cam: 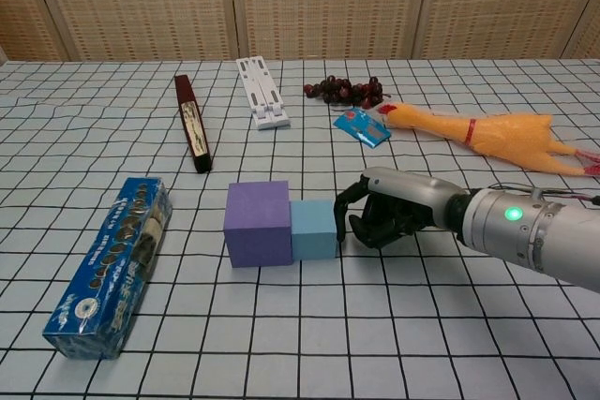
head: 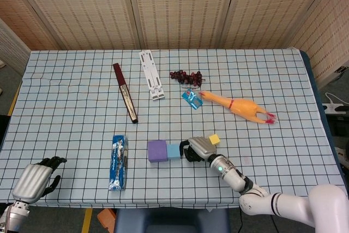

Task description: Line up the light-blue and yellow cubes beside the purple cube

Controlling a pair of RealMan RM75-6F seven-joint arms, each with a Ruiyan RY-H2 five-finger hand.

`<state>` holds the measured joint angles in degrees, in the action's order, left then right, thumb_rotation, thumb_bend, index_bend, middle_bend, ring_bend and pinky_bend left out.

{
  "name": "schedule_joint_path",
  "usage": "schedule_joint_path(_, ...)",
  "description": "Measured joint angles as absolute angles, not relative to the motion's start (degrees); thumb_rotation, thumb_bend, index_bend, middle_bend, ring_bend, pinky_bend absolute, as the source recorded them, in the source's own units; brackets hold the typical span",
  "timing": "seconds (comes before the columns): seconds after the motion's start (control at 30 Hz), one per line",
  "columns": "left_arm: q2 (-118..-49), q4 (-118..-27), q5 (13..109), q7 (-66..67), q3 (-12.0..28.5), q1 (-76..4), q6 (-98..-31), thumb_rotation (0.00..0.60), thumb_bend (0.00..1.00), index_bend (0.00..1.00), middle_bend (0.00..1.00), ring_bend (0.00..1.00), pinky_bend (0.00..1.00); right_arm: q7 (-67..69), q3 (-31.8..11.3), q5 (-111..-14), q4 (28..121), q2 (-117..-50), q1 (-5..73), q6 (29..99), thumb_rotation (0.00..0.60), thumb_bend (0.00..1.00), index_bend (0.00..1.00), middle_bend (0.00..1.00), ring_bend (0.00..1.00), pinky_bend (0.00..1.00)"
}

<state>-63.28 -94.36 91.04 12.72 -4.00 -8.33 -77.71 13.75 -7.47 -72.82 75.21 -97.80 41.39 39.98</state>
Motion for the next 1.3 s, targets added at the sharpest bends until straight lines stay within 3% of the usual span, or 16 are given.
schedule_joint_path(0.13,-63.3,-94.3,91.1,12.7,-4.0,-8.3,-77.7,0.6,0.47,0.3,0.31,0.36,0.65,13.7,-7.2,-74.0,75.4,-97.3,41.2,41.1,0.6,0.58,0.5,0.97,0.89,1.0)
schedule_joint_path(0.3,-63.3,-94.4,91.1,12.9,-4.1,-8.3,-77.7,0.6,0.47,0.3,0.31,0.36,0.65,11.5,-7.0,-75.8,76.7,-95.7,40.7,44.5,0.6,0.35,0.49,0.97,0.89,1.0)
schedule_joint_path(0.43,-63.3,-94.5,91.0,13.0,-4.1,-8.3,-77.6,0.6,0.47,0.3,0.31,0.36,0.65,6.5,-7.0,-76.2,77.9,-94.2,39.9,47.7,0.6,0.23,0.48,0.97,0.89,1.0)
schedule_joint_path(0.67,-63.4,-94.5,90.4,13.1,-3.8,-8.3,-77.5,0.6,0.47,0.3,0.31,0.36,0.65,-5.0,-6.8,-75.5,77.4,-92.8,38.3,52.7,0.6,0.08,0.43,0.97,0.89,1.0)
schedule_joint_path(0.93,-63.5,-94.5,90.0,13.1,-3.8,-8.5,-77.0,0.6,0.47,0.3,0.32,0.36,0.65,-8.5,-6.9,-71.5,74.5,-92.1,38.0,51.2,0.6,0.05,0.38,0.97,0.89,1.0)
schedule_joint_path(1.3,-63.5,-94.5,90.1,13.2,-3.9,-8.6,-76.8,0.6,0.47,0.3,0.32,0.36,0.65,-9.0,-6.9,-69.6,73.3,-92.5,37.9,49.7,0.6,0.05,0.4,0.97,0.89,1.0)
